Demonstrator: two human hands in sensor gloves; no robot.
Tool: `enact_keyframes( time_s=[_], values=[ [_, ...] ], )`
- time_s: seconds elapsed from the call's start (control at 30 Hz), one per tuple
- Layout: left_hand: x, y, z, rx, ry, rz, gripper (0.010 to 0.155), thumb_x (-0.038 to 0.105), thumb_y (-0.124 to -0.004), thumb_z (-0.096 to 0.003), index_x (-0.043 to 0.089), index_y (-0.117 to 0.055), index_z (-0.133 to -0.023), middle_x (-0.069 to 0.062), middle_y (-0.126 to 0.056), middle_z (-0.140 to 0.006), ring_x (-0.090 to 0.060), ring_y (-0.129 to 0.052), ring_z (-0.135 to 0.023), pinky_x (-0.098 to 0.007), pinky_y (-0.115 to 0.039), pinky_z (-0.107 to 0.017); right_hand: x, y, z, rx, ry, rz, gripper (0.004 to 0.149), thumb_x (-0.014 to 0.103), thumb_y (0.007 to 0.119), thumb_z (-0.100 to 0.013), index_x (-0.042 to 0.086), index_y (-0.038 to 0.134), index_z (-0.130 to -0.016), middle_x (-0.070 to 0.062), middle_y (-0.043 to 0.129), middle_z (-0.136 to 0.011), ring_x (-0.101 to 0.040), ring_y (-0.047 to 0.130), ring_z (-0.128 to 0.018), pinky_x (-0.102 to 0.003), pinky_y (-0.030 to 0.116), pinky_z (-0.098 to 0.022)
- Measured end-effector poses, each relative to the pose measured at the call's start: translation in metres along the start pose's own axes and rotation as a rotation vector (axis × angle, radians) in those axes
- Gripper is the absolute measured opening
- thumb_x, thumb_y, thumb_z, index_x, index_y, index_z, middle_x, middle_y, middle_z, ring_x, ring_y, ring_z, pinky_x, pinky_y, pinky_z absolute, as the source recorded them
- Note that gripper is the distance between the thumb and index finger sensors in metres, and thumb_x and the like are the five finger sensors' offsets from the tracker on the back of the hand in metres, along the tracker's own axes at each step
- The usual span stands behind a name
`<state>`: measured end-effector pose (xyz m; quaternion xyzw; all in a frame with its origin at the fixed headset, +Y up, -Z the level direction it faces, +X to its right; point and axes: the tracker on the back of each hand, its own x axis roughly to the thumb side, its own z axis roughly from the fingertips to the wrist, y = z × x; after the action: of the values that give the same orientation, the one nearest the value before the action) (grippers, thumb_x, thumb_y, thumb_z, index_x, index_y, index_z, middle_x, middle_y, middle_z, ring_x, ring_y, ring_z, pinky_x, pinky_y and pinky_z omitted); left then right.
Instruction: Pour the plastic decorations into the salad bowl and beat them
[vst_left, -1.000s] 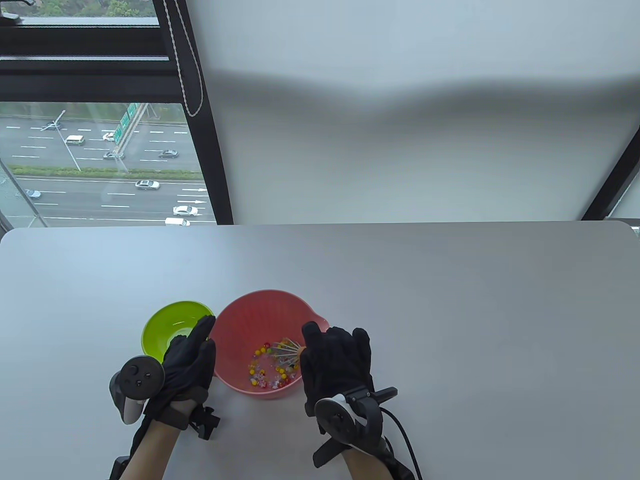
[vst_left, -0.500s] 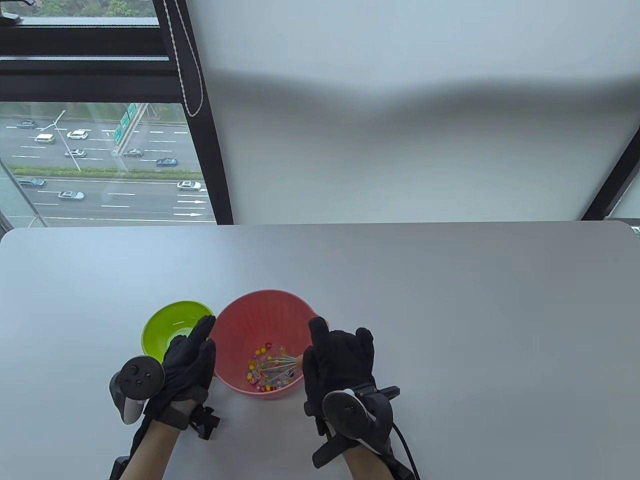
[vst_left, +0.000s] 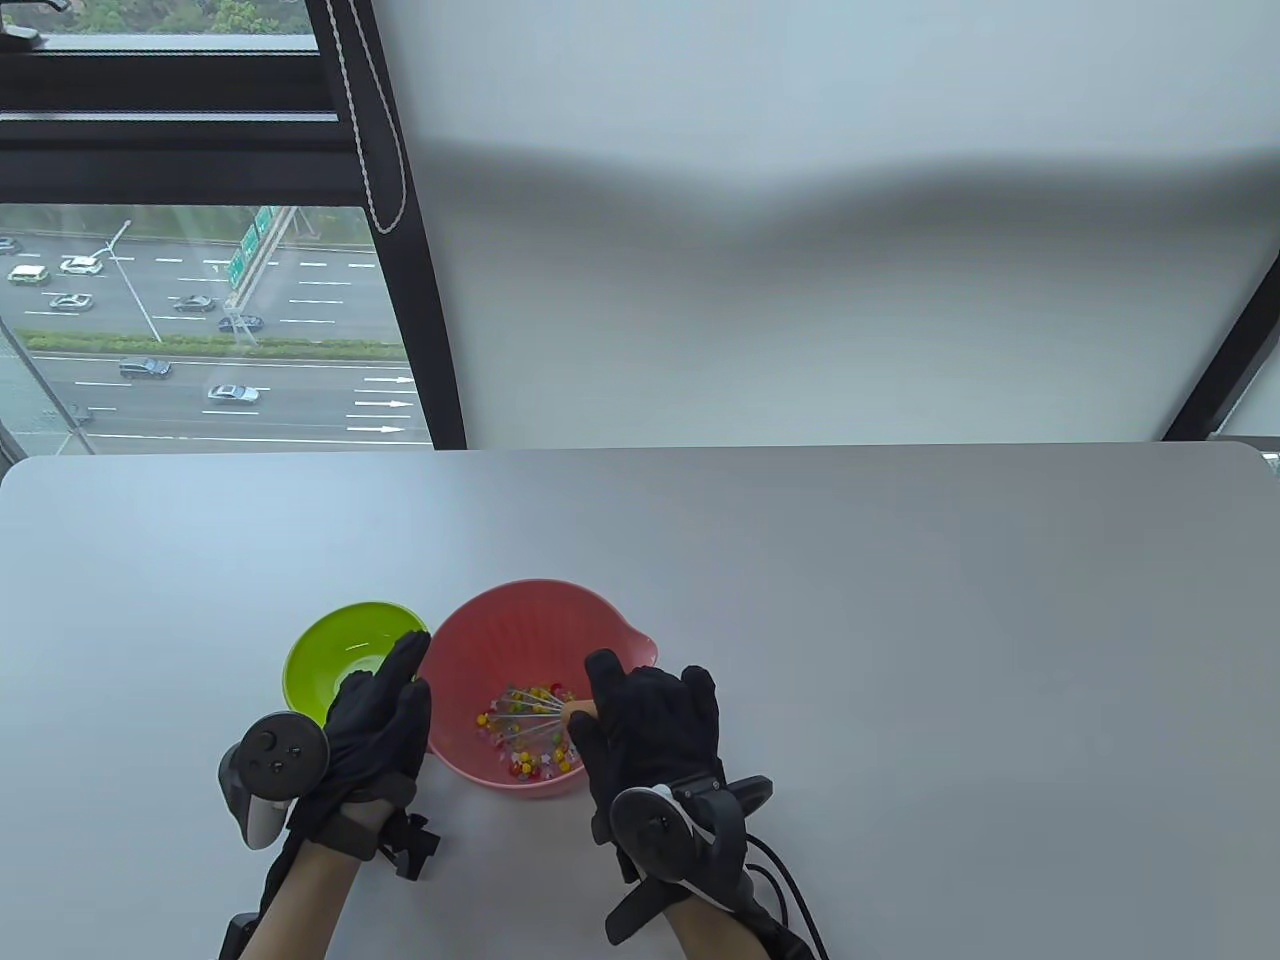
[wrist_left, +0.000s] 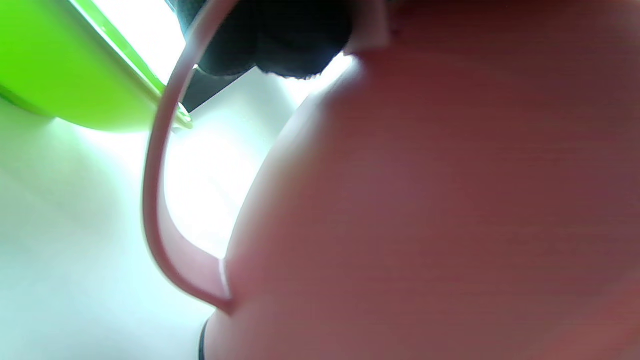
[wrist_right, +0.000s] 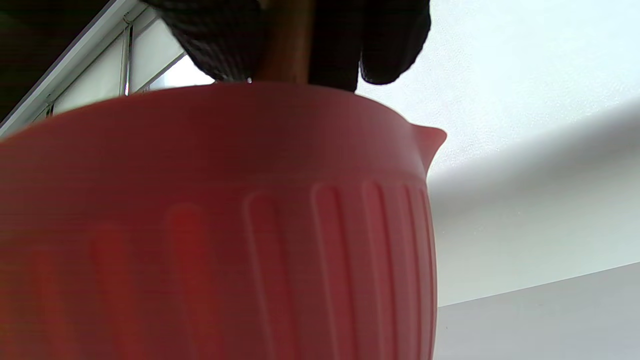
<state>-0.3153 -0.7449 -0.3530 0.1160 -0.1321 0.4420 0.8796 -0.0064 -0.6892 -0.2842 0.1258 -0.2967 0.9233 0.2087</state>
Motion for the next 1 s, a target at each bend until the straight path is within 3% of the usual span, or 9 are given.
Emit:
enact_keyframes(
  time_s=[0.33,1.0],
  values=[
    [0.000,0.000,0.000,0.000,0.000,0.000,0.064,0.058,-0.053,-0.0583,0.025,-0.052,-0.113,-0.005,-0.082,-0.074,-0.037,-0.073,-0.079,-0.062,-0.033,-0.077,-0.001,-0.003,0.001,-0.063,-0.047,0.102,0.063,0.049,0.071,-0.060,0.037,0.036,-0.111,0.010,0.072,-0.094,-0.027,0.067,-0.093,-0.055,0.032,-0.078],
    [-0.001,0.000,0.000,0.000,-0.001,0.000,0.064,0.058,-0.053,-0.0582,0.025,-0.052,-0.113,-0.005,-0.082,-0.074,-0.037,-0.073,-0.079,-0.062,-0.033,-0.077,-0.016,-0.019,-0.002,-0.123,0.030,-0.025,0.056,0.050,0.064,-0.061,0.037,0.041,-0.110,0.010,0.079,-0.082,-0.025,0.073,-0.086,-0.055,0.035,-0.078]
  ],
)
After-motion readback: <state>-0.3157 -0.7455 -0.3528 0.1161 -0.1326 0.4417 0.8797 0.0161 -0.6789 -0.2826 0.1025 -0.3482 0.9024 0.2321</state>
